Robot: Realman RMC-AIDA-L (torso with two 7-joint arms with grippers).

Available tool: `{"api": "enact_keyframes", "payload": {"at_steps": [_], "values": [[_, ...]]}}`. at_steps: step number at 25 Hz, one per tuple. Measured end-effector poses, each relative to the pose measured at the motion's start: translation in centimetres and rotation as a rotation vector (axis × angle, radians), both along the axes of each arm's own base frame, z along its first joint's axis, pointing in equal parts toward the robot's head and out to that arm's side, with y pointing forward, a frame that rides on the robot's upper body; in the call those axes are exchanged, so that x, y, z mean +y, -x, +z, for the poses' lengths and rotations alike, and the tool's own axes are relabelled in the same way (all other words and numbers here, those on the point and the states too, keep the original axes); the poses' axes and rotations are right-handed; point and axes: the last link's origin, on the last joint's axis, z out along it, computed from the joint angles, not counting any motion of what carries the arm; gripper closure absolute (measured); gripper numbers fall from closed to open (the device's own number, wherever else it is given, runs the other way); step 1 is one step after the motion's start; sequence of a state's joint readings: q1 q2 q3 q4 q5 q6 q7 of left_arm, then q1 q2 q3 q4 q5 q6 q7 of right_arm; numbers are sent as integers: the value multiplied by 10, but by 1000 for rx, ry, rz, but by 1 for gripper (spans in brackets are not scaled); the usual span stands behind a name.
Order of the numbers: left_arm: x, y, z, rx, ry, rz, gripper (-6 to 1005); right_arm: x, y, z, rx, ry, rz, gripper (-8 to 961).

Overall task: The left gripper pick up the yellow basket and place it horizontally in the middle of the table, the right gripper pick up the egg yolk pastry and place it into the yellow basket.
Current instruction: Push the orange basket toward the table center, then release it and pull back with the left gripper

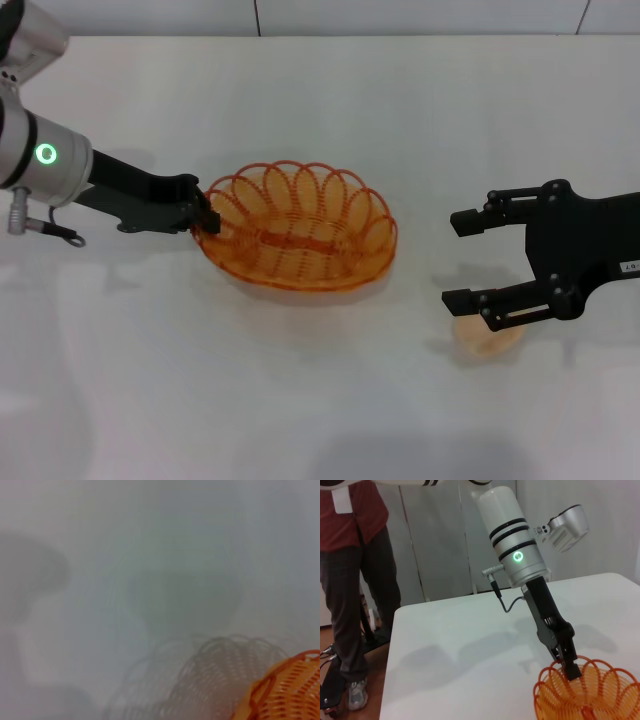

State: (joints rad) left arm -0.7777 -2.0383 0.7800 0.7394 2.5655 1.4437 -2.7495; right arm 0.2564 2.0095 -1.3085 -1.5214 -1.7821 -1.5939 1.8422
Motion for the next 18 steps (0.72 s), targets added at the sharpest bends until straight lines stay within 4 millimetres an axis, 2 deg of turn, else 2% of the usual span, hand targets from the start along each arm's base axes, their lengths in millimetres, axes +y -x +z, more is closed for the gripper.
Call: {"api": "enact_keyframes", "payload": {"at_steps": [6, 18], "values": [[-2, -2, -10, -14, 19, 2, 907, 1, 1, 0, -3, 0, 2, 155], [-1, -3, -11, -15, 13, -2, 905, 1, 0, 0, -3, 0, 2, 156]]}}
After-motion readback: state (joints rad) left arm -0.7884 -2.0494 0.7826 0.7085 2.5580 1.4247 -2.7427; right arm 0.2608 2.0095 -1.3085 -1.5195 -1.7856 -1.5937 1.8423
